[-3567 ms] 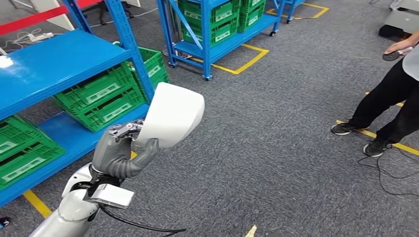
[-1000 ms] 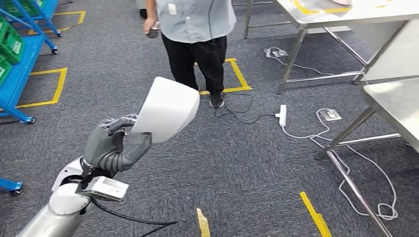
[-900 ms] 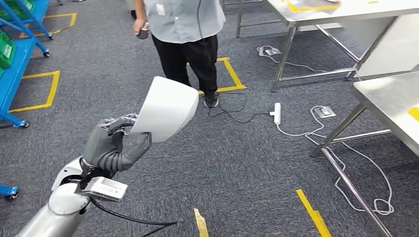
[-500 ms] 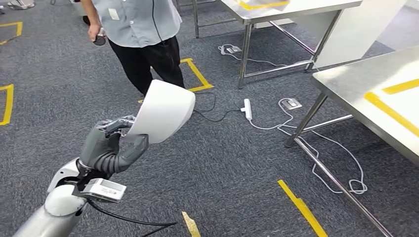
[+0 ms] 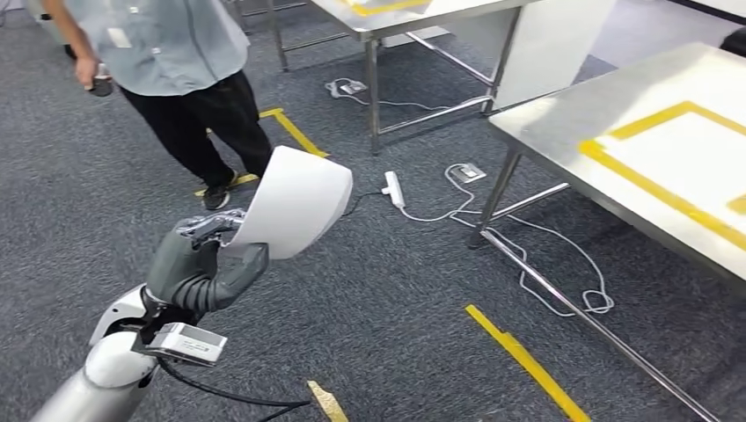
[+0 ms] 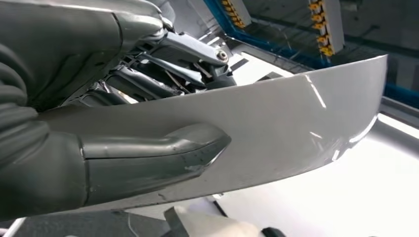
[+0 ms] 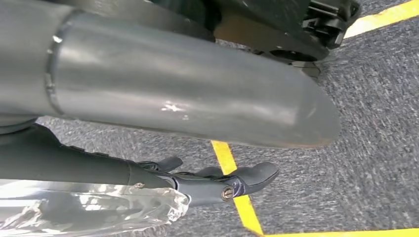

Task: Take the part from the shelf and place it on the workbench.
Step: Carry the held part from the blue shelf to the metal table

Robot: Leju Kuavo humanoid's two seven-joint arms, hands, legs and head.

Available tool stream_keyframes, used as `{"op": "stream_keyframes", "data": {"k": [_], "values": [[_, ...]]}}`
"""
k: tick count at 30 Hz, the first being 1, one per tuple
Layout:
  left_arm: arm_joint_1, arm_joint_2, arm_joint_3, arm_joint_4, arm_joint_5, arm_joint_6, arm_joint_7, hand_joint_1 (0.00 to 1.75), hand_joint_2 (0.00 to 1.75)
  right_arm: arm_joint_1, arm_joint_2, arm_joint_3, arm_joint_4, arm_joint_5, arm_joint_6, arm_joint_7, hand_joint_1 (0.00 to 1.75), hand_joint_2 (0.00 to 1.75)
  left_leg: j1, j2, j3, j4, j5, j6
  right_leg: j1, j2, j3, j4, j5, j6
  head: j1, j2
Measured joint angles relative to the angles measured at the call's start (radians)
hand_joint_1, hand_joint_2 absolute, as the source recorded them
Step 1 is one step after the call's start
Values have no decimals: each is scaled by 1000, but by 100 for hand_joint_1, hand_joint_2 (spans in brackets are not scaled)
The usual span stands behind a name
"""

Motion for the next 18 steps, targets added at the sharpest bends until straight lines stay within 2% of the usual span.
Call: {"op": "stream_keyframes", "data": {"k": [1, 3, 5, 6, 7, 8, 9, 10, 12, 14, 16, 17, 18], "values": [[3, -3, 0, 0, 9, 0, -1, 175, 175, 2, 0, 0, 0, 0, -1, 0, 0, 0, 1, 3, 2, 0, -3, -5, -1, 10, -1, 0, 1, -6, -1, 0], [11, -12, 0, -1, 42, 0, -2, 175, 175, 4, 0, 0, 0, 0, -3, 0, 0, 0, 7, -27, -5, 29, -32, -16, -5, 30, 0, -2, 3, -18, -2, 0], [26, -19, 1, -2, 74, 2, -2, 175, 175, 2, 0, 0, 0, 0, -6, 0, 0, 0, 11, -73, -48, 132, -93, -21, -7, 54, 1, -4, 6, -27, -5, 0], [35, -23, 1, -3, 85, 3, -3, 175, 175, 2, 1, 0, 0, 0, -7, 0, 0, 0, 11, -84, -79, 198, -123, -22, -7, 67, 1, -3, 6, -30, -6, 0], [43, -25, 1, -3, 92, 5, -4, 175, 175, 2, 1, 0, 0, 0, -8, 0, 0, 0, 11, -88, -106, 251, -140, -21, -6, 81, 1, -3, 6, -31, -7, 0], [48, -28, 1, -3, 99, 8, -5, 175, 175, 4, 1, 0, 0, 0, -10, 0, 0, 0, 10, -90, -120, 275, -137, -20, -6, 95, 1, -3, 6, -31, -7, 0], [52, -31, 2, -3, 103, 11, -7, 175, 175, 6, 1, 0, 0, 0, -12, 0, 0, 0, 10, -92, -118, 262, -114, -17, -5, 108, 2, -2, 7, -31, -6, 0], [55, -33, 3, -3, 106, 14, -10, 175, 175, 7, 1, 0, 0, 0, -14, 0, 0, 0, 10, -97, -99, 217, -77, -13, -4, 122, 3, -2, 7, -30, -6, 0], [58, -37, 9, -3, 104, 23, -23, 175, 175, 7, 2, 0, 0, 0, -16, 1, 0, 0, 11, -137, -47, 94, -9, 0, -3, 148, 2, -1, 8, -27, -6, 0], [61, -37, 18, -4, 95, 32, -37, 175, 175, 6, 3, 0, 0, 0, -16, 2, 0, 0, 11, -171, -18, 24, 7, 7, -5, 169, -6, 2, 11, -18, -6, 0], [63, -37, 26, -4, 83, 39, -43, 175, 175, 9, 3, 0, 0, 1, -17, 3, 0, 0, 12, -163, -13, 8, 4, 10, -9, 186, -17, 0, 16, -4, -9, 0], [64, -38, 28, -4, 76, 41, -45, 175, 175, 12, 2, 0, 0, 1, -17, 4, 0, 0, 13, -153, -11, 3, 8, 13, -8, 178, -22, 2, 14, 3, -8, 0], [64, -38, 30, -4, 70, 43, -47, 175, 175, 13, 2, 0, 0, 0, -17, 4, 0, 0, 15, -142, -9, -3, 11, 18, -7, 156, -32, 16, 4, 9, -5, 0]]}}
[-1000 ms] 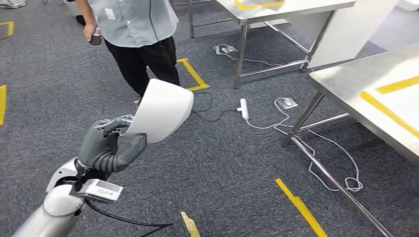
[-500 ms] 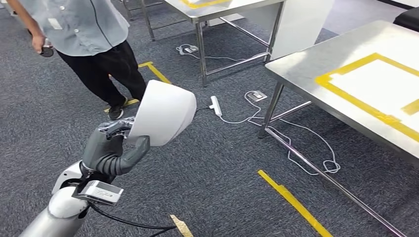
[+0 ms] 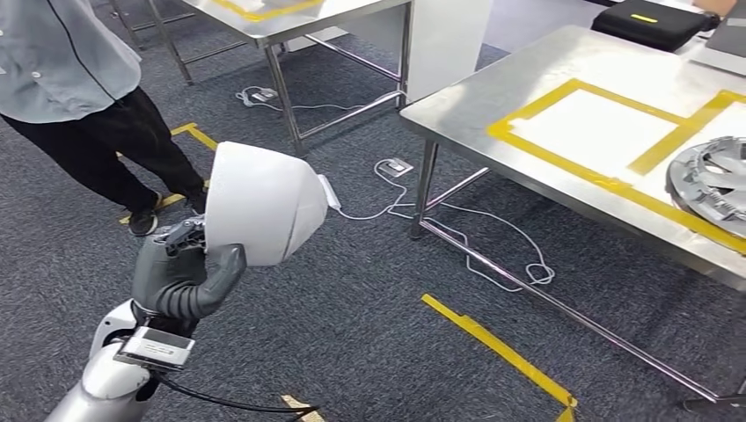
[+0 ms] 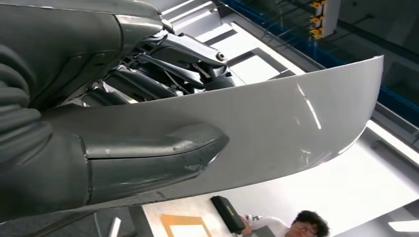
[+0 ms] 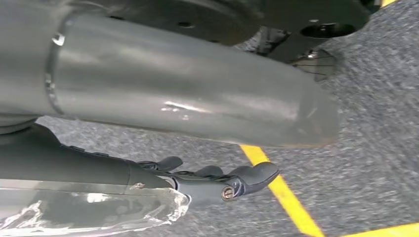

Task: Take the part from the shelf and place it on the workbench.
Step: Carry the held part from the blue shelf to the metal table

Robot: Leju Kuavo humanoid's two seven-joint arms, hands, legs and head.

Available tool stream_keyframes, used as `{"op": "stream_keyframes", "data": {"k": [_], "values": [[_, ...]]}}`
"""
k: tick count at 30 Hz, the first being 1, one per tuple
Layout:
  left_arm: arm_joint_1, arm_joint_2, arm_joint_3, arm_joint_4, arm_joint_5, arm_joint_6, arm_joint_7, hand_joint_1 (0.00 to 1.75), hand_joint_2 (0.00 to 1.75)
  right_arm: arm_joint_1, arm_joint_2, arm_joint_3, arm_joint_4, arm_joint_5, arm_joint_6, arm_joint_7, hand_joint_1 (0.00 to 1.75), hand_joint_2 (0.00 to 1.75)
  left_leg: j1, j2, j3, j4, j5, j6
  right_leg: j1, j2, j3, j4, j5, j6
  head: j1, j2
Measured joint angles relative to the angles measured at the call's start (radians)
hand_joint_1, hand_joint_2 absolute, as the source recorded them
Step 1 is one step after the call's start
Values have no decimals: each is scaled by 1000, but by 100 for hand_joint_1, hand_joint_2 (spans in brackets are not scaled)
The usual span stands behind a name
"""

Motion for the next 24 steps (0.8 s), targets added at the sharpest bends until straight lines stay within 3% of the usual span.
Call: {"op": "stream_keyframes", "data": {"k": [2, 3, 5, 6, 7, 9, 11, 14, 16, 18, 20, 21, 22, 24], "values": [[3, 0, 3, 0, -8, 3, -3, 175, 175, -2, 0, 0, 0, 0, -1, 0, 0, 0, 1, 26, 3, -6, 3, 7, 1, -61, -43, 87, -51, 11, 8, 0], [5, 0, 4, 0, -9, 4, -3, 175, 175, -4, 0, 0, 0, 0, -1, 1, 0, 0, -1, 39, 2, -6, 3, 9, -1, -80, -75, 154, -84, 16, 10, 0], [9, 0, 8, 0, -12, 5, -4, 175, 175, -5, 0, 0, 0, 0, -1, 1, 0, 0, -2, 67, 2, -5, 1, 9, -4, -92, -122, 253, -116, 24, 10, 0], [10, 0, 9, 0, -15, 5, -4, 175, 175, -4, 0, 0, 0, 0, -1, 2, 0, 0, -3, 81, 2, -5, 0, 8, -5, -95, -121, 254, -106, 26, 11, 0], [10, 0, 10, 0, -18, 6, -5, 175, 175, -3, 0, 0, 0, 0, -1, 2, 0, 0, -3, 92, 4, -5, -1, 6, -6, -101, -97, 212, -78, 27, 11, 0], [10, 0, 11, 0, -28, 8, -6, 175, 175, -4, -1, 0, 0, 0, 0, 3, 0, 0, -7, 111, 9, -4, -6, -2, -2, -142, -17, 72, -21, 23, 12, 0], [8, 0, 11, 0, -37, 10, -9, 175, 175, -8, -2, 0, 0, 0, 1, 4, 0, 0, -14, 127, 13, -1, -12, -11, 2, -171, 30, -10, -1, 8, 9, 0], [7, -1, 11, 0, -43, 12, -11, 175, 175, -7, -2, 1, 0, 0, 2, 5, 0, 0, -14, 145, 18, 2, -19, -25, 4, -146, 31, -16, -2, -16, 6, 0], [5, -2, 11, 0, -43, 14, -12, 175, 175, -6, -2, 1, 0, 0, 2, 5, 0, 0, -9, 113, 6, 40, -54, -35, 1, -124, 30, -18, 3, -28, 4, 0], [6, -1, 11, 1, -44, 15, -12, 175, 175, -9, -2, 1, 0, 2, 3, 5, 0, 0, -6, 68, -43, 152, -119, -39, 0, -100, 29, -19, 6, -37, 0, 0], [7, 0, 11, 1, -44, 16, -12, 175, 175, -10, -2, 2, 0, 4, 5, 5, 0, 0, -6, 53, -96, 264, -158, -37, 2, -72, 29, -18, 7, -40, -2, 0], [8, 0, 11, 1, -44, 17, -12, 175, 175, -9, -2, 2, 0, 4, 5, 5, 0, 0, -6, 51, -106, 278, -149, -35, 3, -58, 29, -18, 7, -40, -2, 0], [7, 0, 11, 1, -44, 17, -12, 175, 175, -8, -2, 2, 0, 5, 6, 5, 0, 0, -6, 49, -99, 257, -122, -32, 4, -44, 30, -18, 7, -40, -2, 0], [6, 0, 11, 1, -44, 18, -12, 175, 175, -8, -1, 2, 0, 7, 9, 5, 0, 0, -6, 21, -53, 147, -47, -20, 6, -18, 31, -18, 9, -38, -1, 0]]}}
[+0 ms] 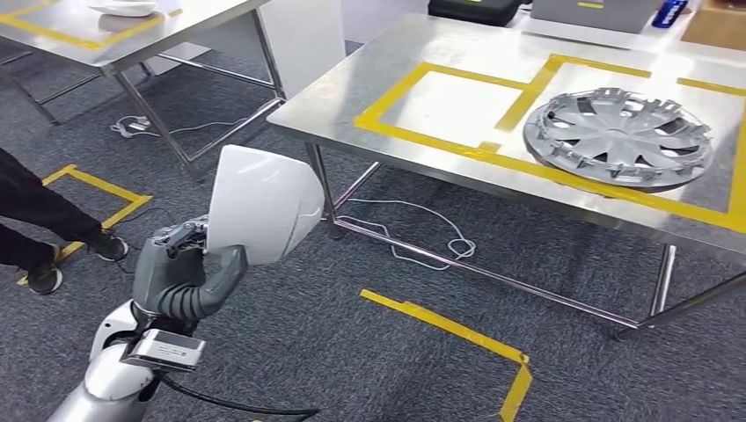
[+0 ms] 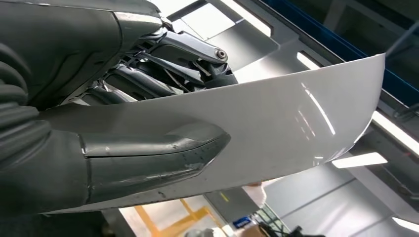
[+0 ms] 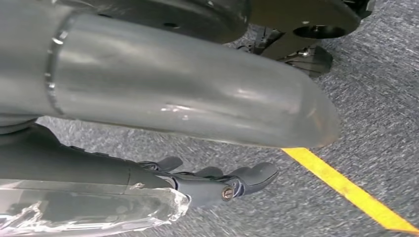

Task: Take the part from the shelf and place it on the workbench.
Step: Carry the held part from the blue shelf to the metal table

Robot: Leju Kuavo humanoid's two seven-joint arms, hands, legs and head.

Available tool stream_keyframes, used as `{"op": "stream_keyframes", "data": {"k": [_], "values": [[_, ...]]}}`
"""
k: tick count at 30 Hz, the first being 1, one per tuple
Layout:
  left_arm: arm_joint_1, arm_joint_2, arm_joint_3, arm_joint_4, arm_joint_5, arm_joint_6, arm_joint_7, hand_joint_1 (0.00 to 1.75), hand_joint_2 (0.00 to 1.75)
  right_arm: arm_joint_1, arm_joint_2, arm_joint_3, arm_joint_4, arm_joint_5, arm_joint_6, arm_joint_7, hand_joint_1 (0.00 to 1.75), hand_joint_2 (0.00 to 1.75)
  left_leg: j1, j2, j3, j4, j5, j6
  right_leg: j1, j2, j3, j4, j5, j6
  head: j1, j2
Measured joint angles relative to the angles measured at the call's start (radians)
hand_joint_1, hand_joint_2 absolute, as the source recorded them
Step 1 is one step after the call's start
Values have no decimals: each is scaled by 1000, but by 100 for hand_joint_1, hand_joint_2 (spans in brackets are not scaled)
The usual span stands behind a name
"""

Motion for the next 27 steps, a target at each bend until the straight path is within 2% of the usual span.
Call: {"op": "stream_keyframes", "data": {"k": [1, 3, 5, 6, 7, 9, 10, 11, 12, 13, 15, 16, 17, 18, 22, 24, 27], "values": [[-2, 0, 0, 0, 0, 0, 0, 175, 175, -1, 0, 0, 0, 1, 1, 0, 0, 0, 1, -21, 23, -55, 26, 6, 1, 12, -2, 2, 1, 2, 0, 0], [-6, 0, 0, 0, -2, 1, 0, 175, 175, -3, 1, 1, 0, 3, 4, -1, 0, 0, 0, -48, 47, -117, 36, 12, 1, 32, -12, 5, 6, 11, 1, 0], [-8, -2, 0, 0, -4, 2, 0, 175, 175, -1, 0, 1, 1, 4, 5, -1, 0, 0, 2, -35, 52, -134, 34, 14, -1, 48, -22, 3, 11, 24, 0, 0], [-9, -4, 0, 0, -5, 3, 0, 175, 175, 0, 0, 1, 1, 4, 6, -1, 0, 0, 4, -25, 54, -140, 38, 17, 0, 37, -28, 7, 8, 30, 1, 0], [-11, -5, 0, 0, -7, 3, 0, 175, 175, 0, 0, 1, 1, 4, 7, -2, 0, 0, 6, -14, 56, -146, 41, 20, 1, 14, -40, 26, -6, 35, 4, 0], [-11, -8, 0, 0, -8, 4, 0, 175, 175, -3, -1, 2, 2, 6, 10, -2, 0, 0, 5, 11, 58, -150, 44, 24, 1, -48, -89, 126, -62, 44, 10, 0], [-11, -8, 0, 0, -8, 4, 1, 175, 175, -5, -1, 2, 2, 8, 11, -3, 0, 0, 4, 24, 58, -150, 44, 25, -1, -65, -121, 193, -93, 48, 12, 0], [-10, -8, 0, 0, -9, 4, 1, 175, 175, -7, -1, 4, 2, 10, 12, -4, 0, 0, 3, 35, 57, -150, 43, 25, -4, -73, -147, 248, -112, 51, 12, 0], [-9, -8, 0, 0, -9, 4, 1, 175, 175, -7, -1, 6, 2, 12, 13, -5, 0, 0, 3, 45, 57, -150, 43, 25, -5, -76, -157, 272, -115, 53, 12, 0], [-9, -8, 0, 0, -9, 5, 1, 175, 175, -6, -1, 8, 3, 16, 14, -5, 0, 0, 3, 52, 57, -150, 42, 25, -7, -77, -147, 259, -99, 54, 12, 0], [-10, -8, 0, 0, -9, 6, 1, 175, 175, -6, -2, 14, 5, 27, 14, -2, 0, 0, 3, 61, 60, -149, 40, 21, -9, -85, -74, 133, -42, 53, 12, 0], [-11, -8, 0, 0, -9, 7, 1, 175, 175, -7, -2, 18, 7, 33, 14, 1, 0, 0, 0, 63, 60, -148, 39, 16, -8, -90, -34, 67, -23, 50, 12, 0], [-12, -8, 0, 0, -9, 7, 1, 175, 175, -10, -3, 23, 9, 39, 14, 4, 0, 0, -2, 65, 60, -147, 38, 12, -7, -94, -5, 20, -12, 46, 11, 0], [-13, -8, 0, 0, -9, 7, 1, 175, 175, -12, -3, 28, 12, 43, 15, 5, 0, 0, -5, 65, 59, -144, 36, 10, -7, -95, 8, -1, -11, 42, 11, 0], [-16, -8, 0, 0, -9, 8, 2, 175, 175, -13, -2, 43, 23, 48, 20, 10, 0, 0, -7, 64, 59, -143, 40, 31, -6, -91, 10, -4, -8, 37, 9, 0], [-19, -8, 0, 0, -9, 9, 2, 175, 175, -15, -2, 49, 27, 48, 23, 10, 0, 0, -7, 64, 61, -148, 42, 30, -4, -90, 10, -4, -9, 33, 9, 0], [-20, -8, 0, 0, -9, 10, 2, 175, 175, -16, -3, 55, 32, 48, 27, 11, 0, 0, -5, 64, 63, -153, 45, 23, -1, -91, 9, -4, -11, 26, 9, 0]]}}
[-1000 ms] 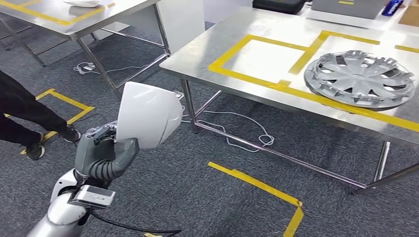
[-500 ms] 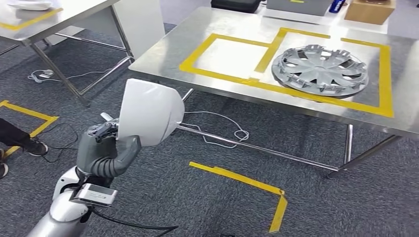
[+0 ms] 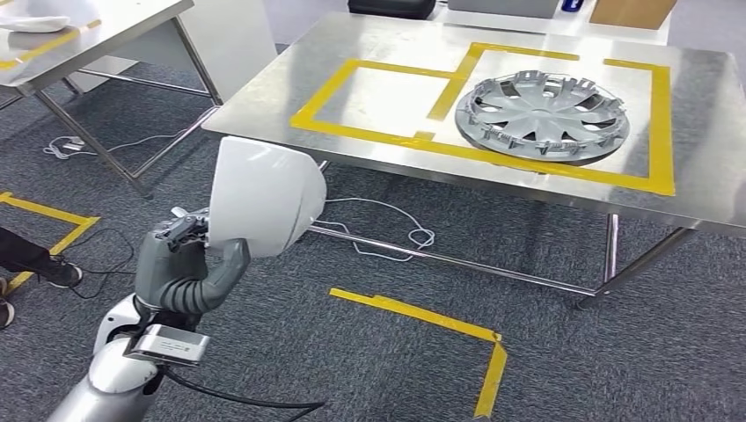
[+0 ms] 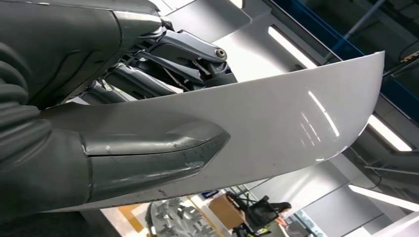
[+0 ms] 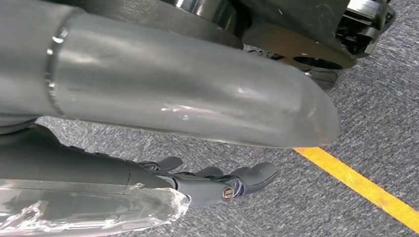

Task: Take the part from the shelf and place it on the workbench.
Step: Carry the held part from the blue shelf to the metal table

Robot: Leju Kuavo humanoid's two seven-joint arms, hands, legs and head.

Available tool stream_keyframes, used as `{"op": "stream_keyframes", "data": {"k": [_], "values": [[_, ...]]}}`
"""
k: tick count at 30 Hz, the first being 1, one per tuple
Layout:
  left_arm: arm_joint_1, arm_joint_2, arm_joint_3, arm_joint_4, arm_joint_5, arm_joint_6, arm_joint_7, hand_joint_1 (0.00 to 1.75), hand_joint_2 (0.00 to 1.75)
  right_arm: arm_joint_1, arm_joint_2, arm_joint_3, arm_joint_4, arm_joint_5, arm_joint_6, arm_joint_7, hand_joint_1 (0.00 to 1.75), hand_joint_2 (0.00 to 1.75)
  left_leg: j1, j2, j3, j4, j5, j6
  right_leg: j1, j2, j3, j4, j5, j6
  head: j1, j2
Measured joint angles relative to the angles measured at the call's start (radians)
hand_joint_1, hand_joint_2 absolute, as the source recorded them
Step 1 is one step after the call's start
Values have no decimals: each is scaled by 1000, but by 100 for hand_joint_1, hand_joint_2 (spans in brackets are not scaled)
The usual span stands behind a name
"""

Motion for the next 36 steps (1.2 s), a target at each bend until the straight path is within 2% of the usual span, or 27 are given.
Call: {"op": "stream_keyframes", "data": {"k": [4, 6, 7, 10, 11, 13, 14, 15, 16, 17, 18, 19, 20, 21, 22, 23, 24, 26, 29, 32, 35, 36], "values": [[0, 0, 0, 0, 0, 0, 0, 175, 175, -1, 0, 2, 4, 0, 2, 0, 0, 0, 4, 0, 0, -3, 3, -23, 3, 0, -1, 1, 1, -3, 0, 0], [0, 0, 0, 0, 0, 1, 0, 175, 175, -1, 0, 2, 5, 0, 3, 0, 0, 0, 5, 0, -1, -3, 3, -29, 3, 0, -2, 1, 2, -4, 0, 0], [0, 0, 0, 0, 0, 2, 0, 175, 175, 0, 0, 3, 6, 0, 5, 0, 0, 0, 4, 0, -2, -2, 3, -28, 1, -1, -1, -2, 5, -2, 1, 0], [-1, -1, 0, -1, 0, 5, -1, 175, 175, -1, 0, 3, 7, 0, 9, 1, 0, 0, 6, 1, 15, -38, 21, -8, -2, -2, 1, -9, 5, 10, 0, 0], [-2, -1, 1, -1, 1, 6, -1, 175, 175, -1, 0, 4, 7, 0, 9, 1, 0, 0, 10, 2, 24, -56, 30, -3, -2, 1, -10, 16, -12, 15, 0, 0], [-3, -3, 1, -1, 1, 7, -1, 175, 175, -1, -1, 4, 7, 0, 10, 1, 0, 0, 15, 3, 29, -68, 38, -2, -8, 6, -63, 127, -69, 25, 4, 0], [-2, -3, 1, -1, 2, 8, -1, 175, 175, 0, -2, 4, 8, 0, 11, 2, 0, 0, 17, 3, 28, -67, 38, -3, -14, 7, -94, 190, -93, 32, 4, 0], [1, -4, 1, -1, 2, 8, -1, 175, 175, 0, -3, 4, 9, 0, 12, 2, 0, 0, 19, 3, 28, -65, 37, -7, -19, 7, -115, 231, -102, 39, 4, 0], [2, -4, 1, -1, 2, 8, -1, 175, 175, 1, -4, 4, 10, 0, 12, 3, 0, 0, 23, 3, 28, -63, 34, -12, -26, 7, -120, 237, -92, 46, 4, 0], [2, -4, 1, 0, 2, 9, -1, 175, 175, 1, -5, 4, 11, -1, 13, 4, 0, 0, 30, 2, 28, -57, 30, -21, -32, 5, -105, 204, -66, 55, 4, 0], [3, -5, 1, 0, 2, 10, -1, 175, 175, 1, -6, 4, 11, -1, 13, 4, 0, 0, 36, 3, 27, -47, 23, -32, -41, 1, -76, 143, -33, 67, 4, 0], [3, -5, 1, 0, 2, 11, -1, 175, 175, 0, -6, 4, 11, -1, 13, 5, 0, 0, 40, 3, 23, -33, 14, -46, -44, 0, -47, 87, -14, 77, 7, 0], [2, -5, 1, 0, 2, 11, -1, 175, 175, -2, -6, 4, 11, -1, 13, 5, 0, 0, 42, 2, 17, -16, 4, -58, -48, 1, -26, 48, -4, 75, 10, 0], [2, -5, 1, 0, 3, 11, -2, 175, 175, -3, -6, 5, 12, 0, 13, 6, 0, 0, 42, 2, 11, -2, -3, -67, -48, 2, -16, 32, -7, 67, 9, 0], [2, -5, 1, 0, 3, 12, -2, 175, 175, -3, -5, 5, 12, 0, 13, 6, 0, 0, 41, 2, 7, 4, -5, -72, -46, 6, -17, 36, -15, 53, 8, 0], [2, -5, 0, 0, 3, 13, -3, 175, 175, -3, -4, 6, 12, 0, 13, 7, 0, 0, 42, 2, 6, 6, -7, -74, -47, 8, -19, 38, -14, 38, 4, 0], [2, -5, 0, 0, 3, 13, -3, 175, 175, -1, -4, 7, 13, 0, 13, 7, 0, 0, 42, 2, 8, 3, -9, -74, -49, 8, -22, 40, -13, 33, 0, 0], [1, -4, 0, 0, 3, 15, -3, 175, 175, 0, -2, 10, 13, 1, 13, 7, 0, 0, 44, 1, 15, -2, -14, -75, -54, 10, -25, 39, -10, 29, -4, 0], [-1, -4, 0, 0, 3, 15, -4, 175, 175, 0, -2, 12, 15, 1, 12, 7, 0, 0, 44, 0, 27, -3, -3, -66, -56, 12, -30, 39, -8, 25, -14, 0], [-1, -4, 0, 0, 3, 17, -3, 175, 175, 0, -2, 14, 15, 1, 4, 4, 0, 0, 44, 0, 31, -3, 11, -53, -51, 12, -34, 39, -5, 18, -21, 0], [0, -5, 0, 0, 3, 19, -3, 175, 175, -1, -3, 15, 15, 3, -13, -4, 0, 0, 47, 0, 34, -13, -9, -33, -40, 11, -34, 40, -7, 10, -22, 0], [0, -5, 0, 0, 3, 20, -3, 175, 175, -1, -3, 16, 15, 5, -21, -7, 0, 0, 49, 0, 36, -16, -14, -40, -37, 10, -34, 41, -7, 9, -22, 0]]}}
